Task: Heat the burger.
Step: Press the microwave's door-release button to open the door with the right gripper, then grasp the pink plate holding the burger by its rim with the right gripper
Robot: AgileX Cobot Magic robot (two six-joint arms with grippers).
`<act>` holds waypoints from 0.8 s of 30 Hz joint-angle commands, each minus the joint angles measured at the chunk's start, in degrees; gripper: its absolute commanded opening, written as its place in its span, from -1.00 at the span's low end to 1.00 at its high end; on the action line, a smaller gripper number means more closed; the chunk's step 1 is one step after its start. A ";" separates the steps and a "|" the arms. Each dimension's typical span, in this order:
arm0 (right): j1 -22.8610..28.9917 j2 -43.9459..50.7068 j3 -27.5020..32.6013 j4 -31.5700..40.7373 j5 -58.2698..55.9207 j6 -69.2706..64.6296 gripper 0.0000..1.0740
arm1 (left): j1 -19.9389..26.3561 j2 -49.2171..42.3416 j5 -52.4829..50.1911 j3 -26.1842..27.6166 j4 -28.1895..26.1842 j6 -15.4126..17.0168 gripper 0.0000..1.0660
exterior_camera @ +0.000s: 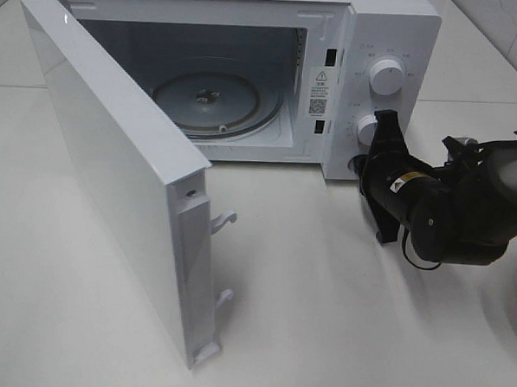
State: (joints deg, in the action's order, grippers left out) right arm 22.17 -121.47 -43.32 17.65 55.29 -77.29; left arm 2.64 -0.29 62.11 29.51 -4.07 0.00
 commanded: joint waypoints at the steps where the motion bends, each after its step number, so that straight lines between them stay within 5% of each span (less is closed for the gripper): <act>1: -1.20 3.84 0.63 3.95 11.86 -0.97 -1.00 | -0.06 -0.74 -0.97 -0.06 -0.17 0.74 0.88; 15: 3.15 8.42 9.63 0.06 5.90 -4.98 -1.00 | -0.06 -0.74 -0.97 -0.06 -0.17 0.74 0.88; 24: 3.15 19.31 14.90 -1.60 -5.27 4.47 -0.98 | -0.06 -0.74 -0.97 -0.06 -0.17 0.74 0.88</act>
State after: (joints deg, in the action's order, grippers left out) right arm 25.38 -104.51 -28.76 16.96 52.43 -76.03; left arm 2.64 -0.29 62.11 29.51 -4.07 0.00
